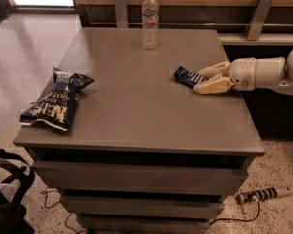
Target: Move rxbar blueberry near blue chip bag
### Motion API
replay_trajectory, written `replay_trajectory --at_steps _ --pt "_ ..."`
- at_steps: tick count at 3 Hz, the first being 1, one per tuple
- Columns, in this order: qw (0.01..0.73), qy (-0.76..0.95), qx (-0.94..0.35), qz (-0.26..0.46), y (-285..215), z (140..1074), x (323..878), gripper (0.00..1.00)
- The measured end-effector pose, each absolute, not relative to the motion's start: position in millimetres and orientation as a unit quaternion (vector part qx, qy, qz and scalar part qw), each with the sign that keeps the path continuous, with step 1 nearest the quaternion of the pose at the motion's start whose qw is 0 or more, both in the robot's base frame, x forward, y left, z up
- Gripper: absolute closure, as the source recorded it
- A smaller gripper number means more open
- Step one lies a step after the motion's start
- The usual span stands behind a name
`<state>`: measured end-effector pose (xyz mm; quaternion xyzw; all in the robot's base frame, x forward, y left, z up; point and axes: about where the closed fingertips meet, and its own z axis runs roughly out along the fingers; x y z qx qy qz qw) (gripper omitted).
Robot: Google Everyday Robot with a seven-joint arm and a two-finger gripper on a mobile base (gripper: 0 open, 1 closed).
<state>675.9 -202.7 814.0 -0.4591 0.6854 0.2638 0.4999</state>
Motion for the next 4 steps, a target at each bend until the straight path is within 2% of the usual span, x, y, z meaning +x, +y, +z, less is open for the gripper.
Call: replay_trajectory --at_steps 4 --pt "0.500 0.685 -0.459 0.264 -202.6 814.7 676.0 1.00"
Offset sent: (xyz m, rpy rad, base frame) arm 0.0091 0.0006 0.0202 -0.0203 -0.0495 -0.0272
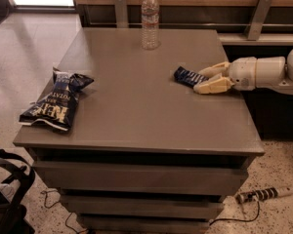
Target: Move rxbar blueberry near blue chip bag
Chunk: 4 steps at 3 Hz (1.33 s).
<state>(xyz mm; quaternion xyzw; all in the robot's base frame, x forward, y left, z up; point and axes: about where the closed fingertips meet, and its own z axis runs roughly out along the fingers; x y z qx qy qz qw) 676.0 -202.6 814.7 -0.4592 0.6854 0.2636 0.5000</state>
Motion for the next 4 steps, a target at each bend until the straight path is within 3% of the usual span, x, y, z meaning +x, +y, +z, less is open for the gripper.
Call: replay_trajectory --at_steps 4 --pt "0.479 0.683 -0.507 0.216 -193.0 901.3 685.3 1.00"
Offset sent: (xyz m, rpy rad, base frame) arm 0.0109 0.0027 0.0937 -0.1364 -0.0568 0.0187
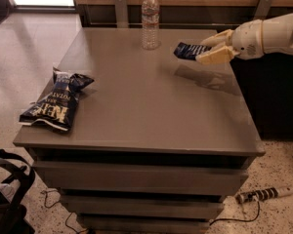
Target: Move rxbar blueberry near blue chip bag
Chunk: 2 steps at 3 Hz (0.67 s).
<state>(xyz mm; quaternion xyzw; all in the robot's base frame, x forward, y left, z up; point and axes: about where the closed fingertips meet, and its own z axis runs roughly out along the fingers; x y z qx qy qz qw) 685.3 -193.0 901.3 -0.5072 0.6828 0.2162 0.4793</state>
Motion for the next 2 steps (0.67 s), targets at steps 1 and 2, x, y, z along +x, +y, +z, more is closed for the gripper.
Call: replay_trajectory --at_steps 1,2 --pt "0.478 0.677 -0.515 0.218 -189.3 909.0 678.3 1.00" --pt "0.475 0.666 -0.529 0.228 -177.8 910.7 660.7 1.00"
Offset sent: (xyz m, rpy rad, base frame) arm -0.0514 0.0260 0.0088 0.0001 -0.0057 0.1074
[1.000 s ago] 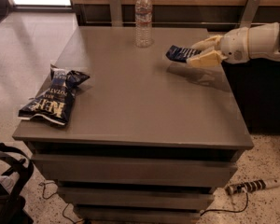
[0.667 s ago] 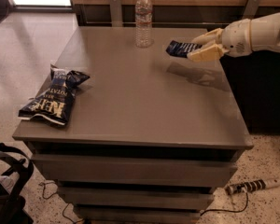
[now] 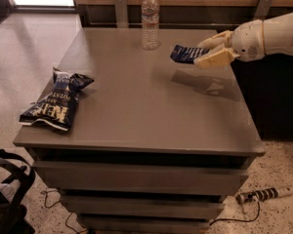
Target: Move rxbar blueberry near blue chip bag
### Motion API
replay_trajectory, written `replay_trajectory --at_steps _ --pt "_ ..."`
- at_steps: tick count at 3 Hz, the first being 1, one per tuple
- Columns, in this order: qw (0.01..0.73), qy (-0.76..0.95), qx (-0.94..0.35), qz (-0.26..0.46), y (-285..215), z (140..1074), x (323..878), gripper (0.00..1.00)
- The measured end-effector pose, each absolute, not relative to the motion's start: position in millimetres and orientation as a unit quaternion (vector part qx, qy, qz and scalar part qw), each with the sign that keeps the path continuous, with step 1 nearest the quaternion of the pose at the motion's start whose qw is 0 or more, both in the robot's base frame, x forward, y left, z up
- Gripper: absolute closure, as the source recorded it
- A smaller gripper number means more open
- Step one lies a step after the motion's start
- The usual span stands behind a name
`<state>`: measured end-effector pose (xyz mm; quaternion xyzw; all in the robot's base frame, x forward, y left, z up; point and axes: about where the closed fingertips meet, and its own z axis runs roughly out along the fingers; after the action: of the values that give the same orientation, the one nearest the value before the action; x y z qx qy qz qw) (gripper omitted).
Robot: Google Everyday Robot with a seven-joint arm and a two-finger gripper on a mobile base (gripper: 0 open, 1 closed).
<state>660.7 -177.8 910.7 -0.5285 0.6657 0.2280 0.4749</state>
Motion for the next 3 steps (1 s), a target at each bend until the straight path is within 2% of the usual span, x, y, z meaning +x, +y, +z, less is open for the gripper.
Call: replay_trajectory --at_steps 3 --pt "0.453 0.658 -0.555 0.235 -94.8 887.3 592.9 1.00"
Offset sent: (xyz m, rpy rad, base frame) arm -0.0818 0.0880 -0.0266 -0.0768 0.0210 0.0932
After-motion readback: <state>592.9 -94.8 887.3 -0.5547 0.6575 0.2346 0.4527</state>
